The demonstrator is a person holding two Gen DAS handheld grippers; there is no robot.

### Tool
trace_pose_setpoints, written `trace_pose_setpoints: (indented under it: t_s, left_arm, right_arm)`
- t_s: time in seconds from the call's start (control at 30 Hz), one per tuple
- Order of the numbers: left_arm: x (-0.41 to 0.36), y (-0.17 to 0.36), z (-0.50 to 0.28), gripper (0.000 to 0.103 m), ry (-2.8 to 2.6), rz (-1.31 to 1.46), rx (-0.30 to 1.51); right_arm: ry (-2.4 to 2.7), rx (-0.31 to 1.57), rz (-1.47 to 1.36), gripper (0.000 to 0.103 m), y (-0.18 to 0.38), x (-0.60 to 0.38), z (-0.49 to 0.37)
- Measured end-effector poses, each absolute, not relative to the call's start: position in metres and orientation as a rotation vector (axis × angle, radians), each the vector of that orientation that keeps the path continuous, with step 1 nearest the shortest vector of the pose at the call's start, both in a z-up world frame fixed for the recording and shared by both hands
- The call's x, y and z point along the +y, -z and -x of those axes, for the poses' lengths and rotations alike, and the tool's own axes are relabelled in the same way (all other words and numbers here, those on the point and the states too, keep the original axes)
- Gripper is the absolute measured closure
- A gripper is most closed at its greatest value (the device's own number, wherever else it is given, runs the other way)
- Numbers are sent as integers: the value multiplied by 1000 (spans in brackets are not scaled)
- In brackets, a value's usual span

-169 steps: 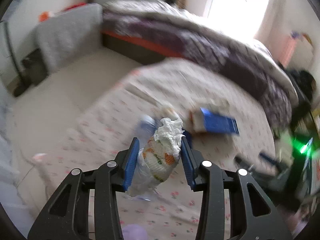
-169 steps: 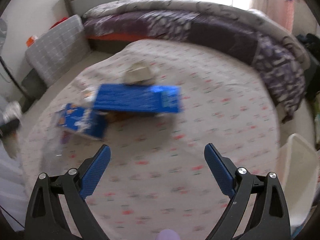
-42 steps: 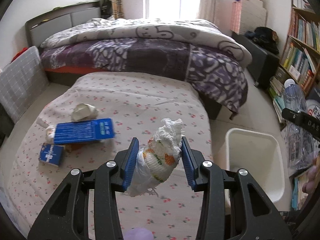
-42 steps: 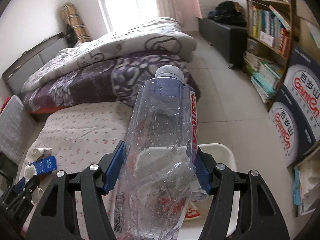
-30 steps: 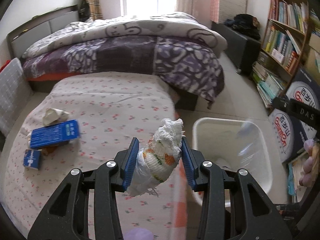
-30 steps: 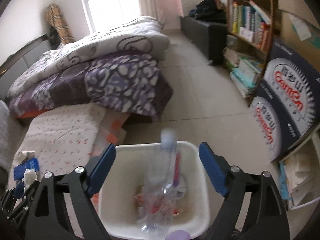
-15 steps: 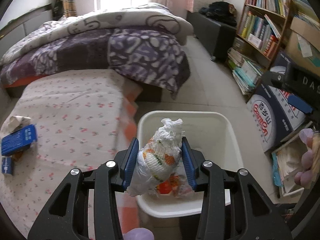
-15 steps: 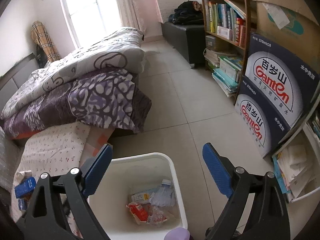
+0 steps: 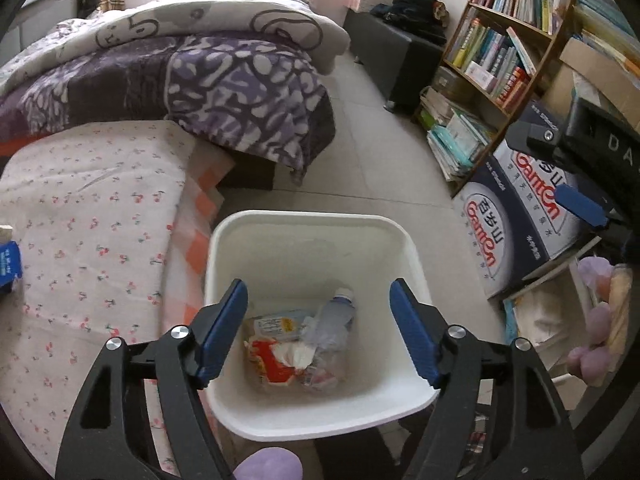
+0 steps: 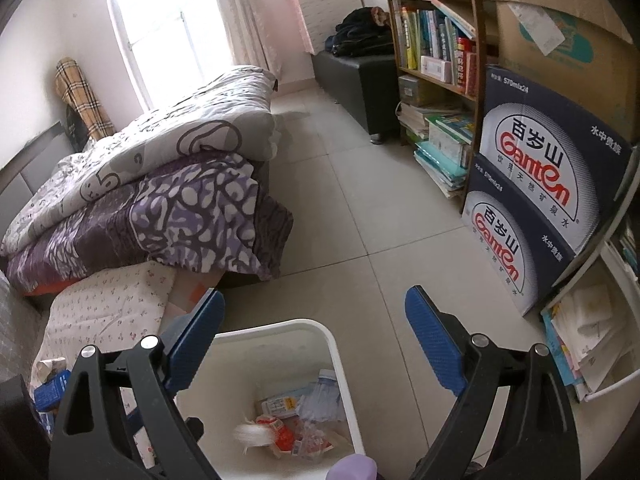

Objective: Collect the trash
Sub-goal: 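Lower the tissue bundle into the white bin and open the left tool, then move both open tools back over the table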

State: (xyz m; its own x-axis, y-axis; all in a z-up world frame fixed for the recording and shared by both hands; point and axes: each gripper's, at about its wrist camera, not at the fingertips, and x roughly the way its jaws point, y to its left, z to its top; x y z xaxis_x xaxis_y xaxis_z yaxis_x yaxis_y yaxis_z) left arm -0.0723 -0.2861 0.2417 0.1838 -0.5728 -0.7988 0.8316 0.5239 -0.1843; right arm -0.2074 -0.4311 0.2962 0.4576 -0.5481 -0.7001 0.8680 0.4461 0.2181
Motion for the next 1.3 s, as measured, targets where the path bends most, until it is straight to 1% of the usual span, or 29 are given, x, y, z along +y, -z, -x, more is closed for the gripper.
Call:
trace_pose_setpoints:
  t_s: [0.17, 0.63, 0.77, 1.3]
  left_arm:
    - [-272, -247, 64, 25, 950, -349, 916]
    - [-193, -250, -4, 16, 684, -345, 889]
    - [-166, -248, -28, 16, 598, -336, 892]
    - [-35, -221, -116, 15, 228, -216, 1012]
  right_arm:
    - [911, 612, -600, 14, -297, -418, 191]
    - [750, 688, -504, 13, -295, -352, 112]
    - [712, 708, -479, 13, -292, -334, 91]
    - [572, 786, -416, 13, -276, -271, 20]
